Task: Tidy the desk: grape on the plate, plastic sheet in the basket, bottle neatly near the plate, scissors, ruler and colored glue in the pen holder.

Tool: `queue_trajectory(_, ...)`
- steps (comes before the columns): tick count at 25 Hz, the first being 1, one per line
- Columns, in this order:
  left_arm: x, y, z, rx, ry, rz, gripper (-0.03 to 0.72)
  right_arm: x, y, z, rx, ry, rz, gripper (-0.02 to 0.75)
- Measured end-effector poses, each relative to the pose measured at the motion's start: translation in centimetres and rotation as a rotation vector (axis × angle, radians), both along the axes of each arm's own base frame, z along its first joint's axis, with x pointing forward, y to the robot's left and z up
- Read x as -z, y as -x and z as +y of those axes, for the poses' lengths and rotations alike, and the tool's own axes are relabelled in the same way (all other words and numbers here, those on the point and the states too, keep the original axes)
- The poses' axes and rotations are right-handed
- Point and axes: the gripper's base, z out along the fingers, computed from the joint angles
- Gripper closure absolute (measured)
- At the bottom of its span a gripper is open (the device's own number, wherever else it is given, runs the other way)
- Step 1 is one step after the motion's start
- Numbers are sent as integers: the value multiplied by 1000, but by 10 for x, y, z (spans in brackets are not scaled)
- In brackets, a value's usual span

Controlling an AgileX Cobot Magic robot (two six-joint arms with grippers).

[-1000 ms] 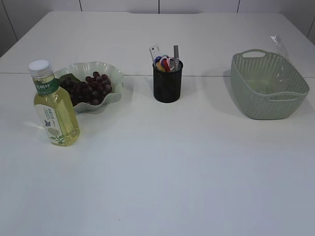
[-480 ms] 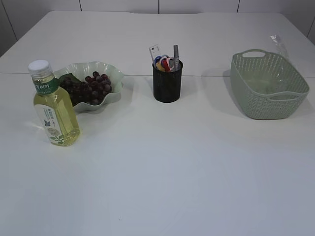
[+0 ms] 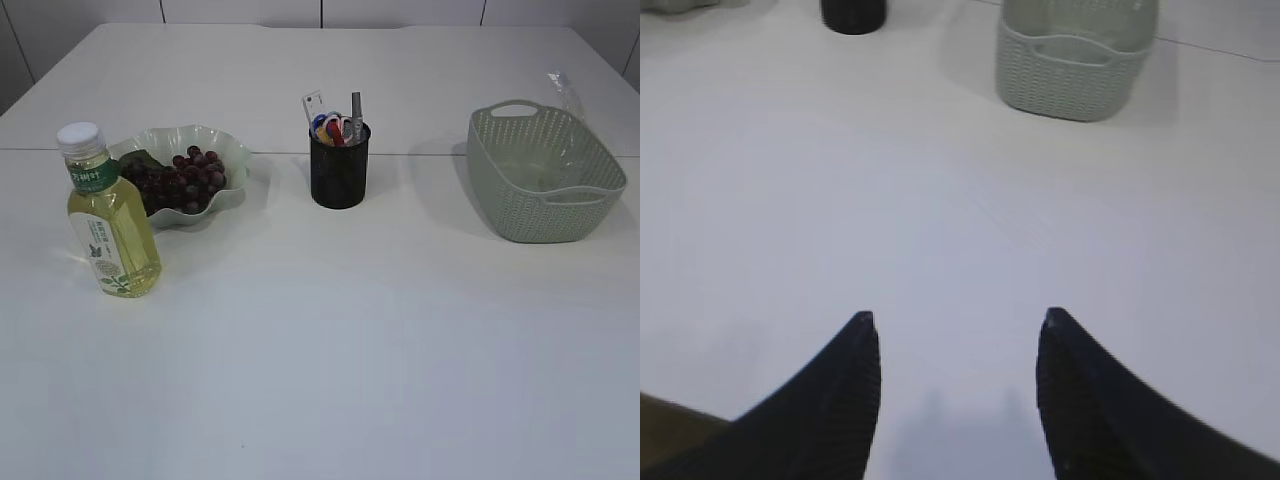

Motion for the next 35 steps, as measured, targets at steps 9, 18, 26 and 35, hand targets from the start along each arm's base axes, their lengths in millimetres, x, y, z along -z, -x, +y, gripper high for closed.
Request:
queue_trajectory(9,0,2,-4,-172,33,9,272,0,-1,2,150,0,-2,351)
queue_trajectory(18,0,2,-5,-174,38,10,272,0,-1,2,152,0,-2,351)
queue_trajectory(26,0,2,-5,-174,38,10,272,0,-1,2,152,0,-2,351)
queue_trajectory(35,0,2,-5,-166,38,10,272,0,-1,1,120,0,-2,351)
